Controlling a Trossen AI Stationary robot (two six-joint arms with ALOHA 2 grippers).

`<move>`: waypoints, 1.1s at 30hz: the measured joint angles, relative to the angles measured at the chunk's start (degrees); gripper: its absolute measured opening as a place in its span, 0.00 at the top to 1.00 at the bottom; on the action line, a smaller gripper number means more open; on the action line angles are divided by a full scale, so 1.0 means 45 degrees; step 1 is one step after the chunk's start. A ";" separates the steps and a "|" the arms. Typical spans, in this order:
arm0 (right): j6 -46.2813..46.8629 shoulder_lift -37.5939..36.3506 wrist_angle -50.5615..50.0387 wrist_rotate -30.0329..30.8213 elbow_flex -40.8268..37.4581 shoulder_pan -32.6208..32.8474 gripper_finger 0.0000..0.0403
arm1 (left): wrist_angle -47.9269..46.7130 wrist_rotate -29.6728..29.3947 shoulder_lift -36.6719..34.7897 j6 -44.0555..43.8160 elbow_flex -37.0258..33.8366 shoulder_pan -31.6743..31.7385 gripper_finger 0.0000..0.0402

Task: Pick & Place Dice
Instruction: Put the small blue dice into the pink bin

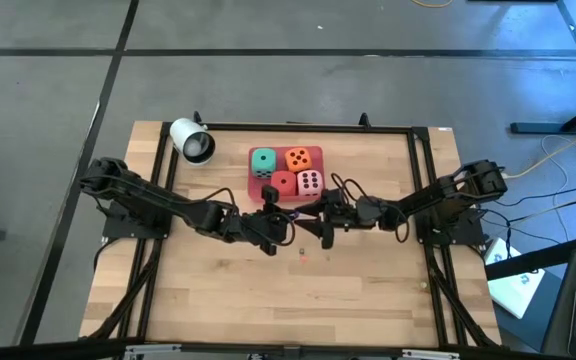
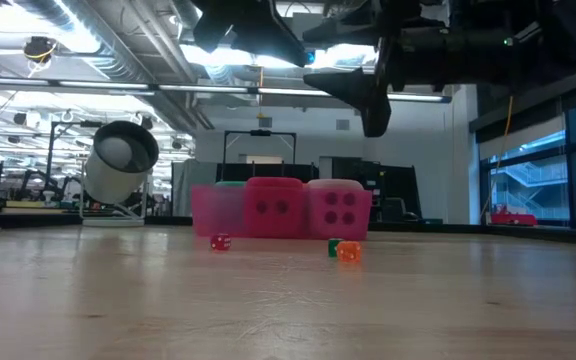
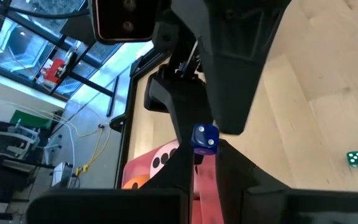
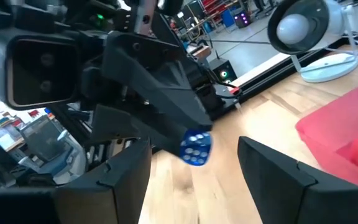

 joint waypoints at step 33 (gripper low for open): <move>-0.0068 -0.0005 0.0031 -0.0045 -0.0005 0.0000 0.82 | -0.0038 0.0018 0.0010 0.0057 -0.0015 -0.0129 0.92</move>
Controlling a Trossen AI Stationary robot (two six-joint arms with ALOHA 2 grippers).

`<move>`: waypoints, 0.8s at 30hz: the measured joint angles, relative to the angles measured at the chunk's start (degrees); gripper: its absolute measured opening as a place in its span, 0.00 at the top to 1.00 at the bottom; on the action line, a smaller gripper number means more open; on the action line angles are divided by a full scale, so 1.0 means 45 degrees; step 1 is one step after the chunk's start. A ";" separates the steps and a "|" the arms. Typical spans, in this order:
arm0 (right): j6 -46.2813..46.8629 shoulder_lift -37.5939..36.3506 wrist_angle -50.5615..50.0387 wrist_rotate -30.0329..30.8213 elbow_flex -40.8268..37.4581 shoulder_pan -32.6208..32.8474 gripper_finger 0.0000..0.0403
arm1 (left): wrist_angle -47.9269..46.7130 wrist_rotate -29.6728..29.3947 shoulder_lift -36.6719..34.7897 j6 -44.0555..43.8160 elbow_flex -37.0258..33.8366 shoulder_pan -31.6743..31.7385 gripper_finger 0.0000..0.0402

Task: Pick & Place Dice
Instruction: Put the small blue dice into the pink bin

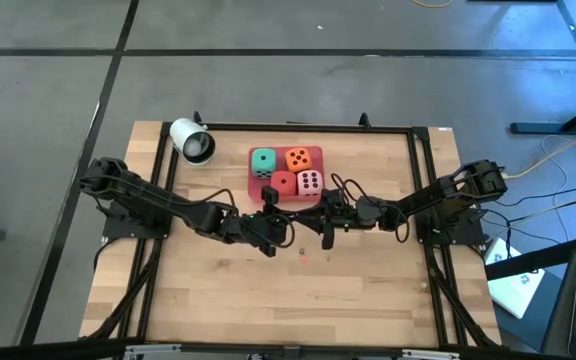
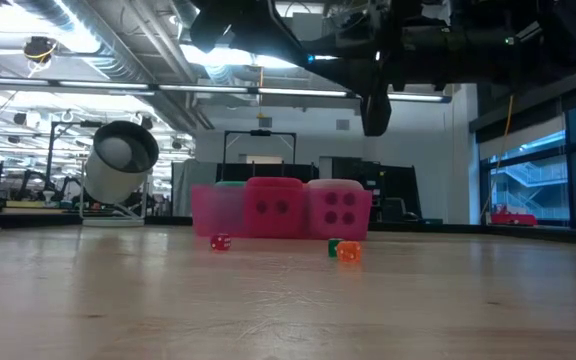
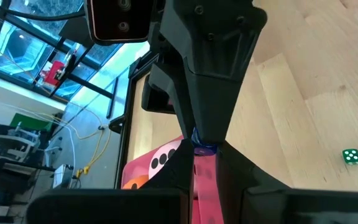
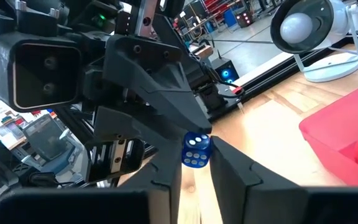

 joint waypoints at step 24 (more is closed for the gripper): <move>-0.0278 -0.0015 0.0010 -0.0308 -0.0015 0.0000 0.87 | 0.0083 0.0119 0.0000 -0.0665 -0.0002 -0.0017 0.84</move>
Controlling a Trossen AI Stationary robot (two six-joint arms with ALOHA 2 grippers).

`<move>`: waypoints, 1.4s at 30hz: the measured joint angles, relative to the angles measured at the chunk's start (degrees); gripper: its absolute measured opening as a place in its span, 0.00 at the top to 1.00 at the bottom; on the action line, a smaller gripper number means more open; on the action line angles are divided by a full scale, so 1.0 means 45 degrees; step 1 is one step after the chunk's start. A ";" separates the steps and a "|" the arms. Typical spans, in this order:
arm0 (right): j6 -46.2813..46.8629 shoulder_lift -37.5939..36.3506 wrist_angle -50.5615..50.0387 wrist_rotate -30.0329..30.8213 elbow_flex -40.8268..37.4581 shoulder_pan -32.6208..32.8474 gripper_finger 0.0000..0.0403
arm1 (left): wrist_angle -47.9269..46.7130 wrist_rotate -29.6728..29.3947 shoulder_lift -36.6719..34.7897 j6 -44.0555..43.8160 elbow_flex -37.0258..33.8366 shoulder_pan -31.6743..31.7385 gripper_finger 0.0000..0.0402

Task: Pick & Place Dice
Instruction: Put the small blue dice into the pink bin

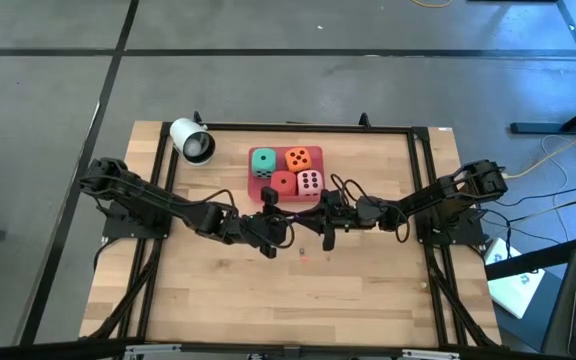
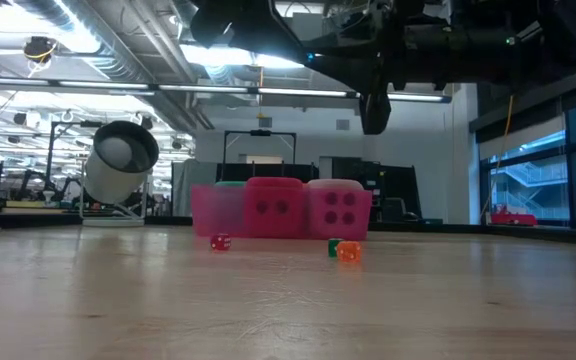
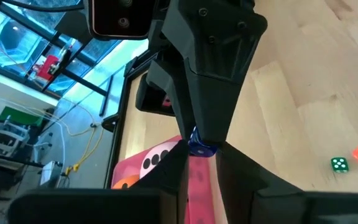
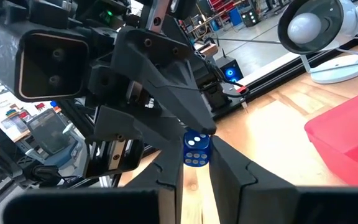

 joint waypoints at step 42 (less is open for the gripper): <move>-0.3302 -0.3788 -0.8153 0.3548 0.0010 -0.0010 0.87 | -0.1606 -0.1083 -0.3969 -0.4886 -0.3200 -0.0772 0.54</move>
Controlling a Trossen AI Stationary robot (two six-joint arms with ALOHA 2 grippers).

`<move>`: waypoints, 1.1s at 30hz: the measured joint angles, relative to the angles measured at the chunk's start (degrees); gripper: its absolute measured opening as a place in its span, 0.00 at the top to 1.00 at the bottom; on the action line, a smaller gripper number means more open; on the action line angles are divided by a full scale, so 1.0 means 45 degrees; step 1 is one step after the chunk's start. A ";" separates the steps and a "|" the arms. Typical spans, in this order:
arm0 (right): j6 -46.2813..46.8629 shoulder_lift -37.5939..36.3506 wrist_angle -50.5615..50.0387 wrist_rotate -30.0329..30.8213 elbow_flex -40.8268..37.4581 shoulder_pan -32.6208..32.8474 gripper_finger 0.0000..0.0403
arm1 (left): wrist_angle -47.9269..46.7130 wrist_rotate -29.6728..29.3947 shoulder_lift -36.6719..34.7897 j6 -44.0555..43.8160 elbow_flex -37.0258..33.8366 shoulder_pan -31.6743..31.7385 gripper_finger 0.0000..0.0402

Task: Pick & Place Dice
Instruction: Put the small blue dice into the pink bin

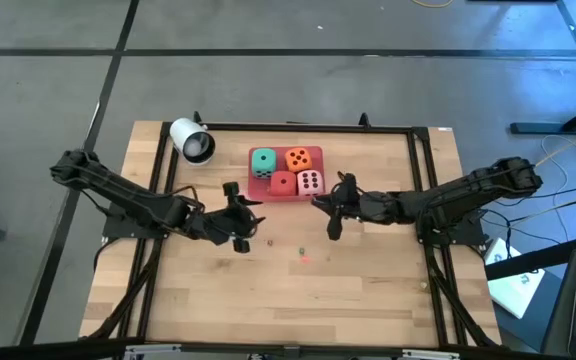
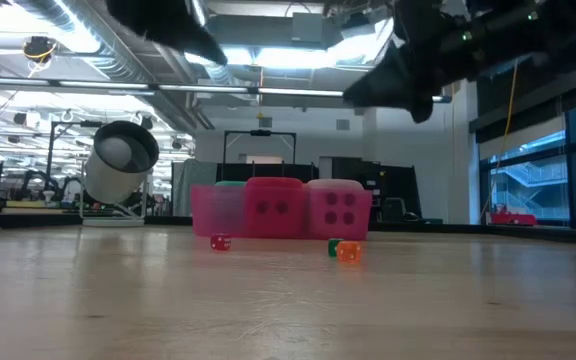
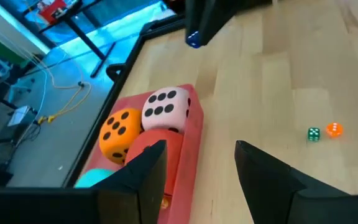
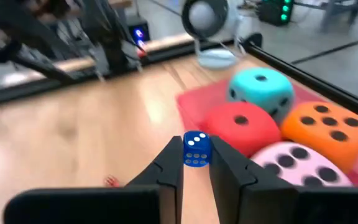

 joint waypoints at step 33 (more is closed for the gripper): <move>-0.1791 0.0017 -0.0566 -0.7260 0.0367 -0.7672 0.87 | 0.9056 0.8703 -0.3113 -0.0104 -0.6342 0.4734 0.55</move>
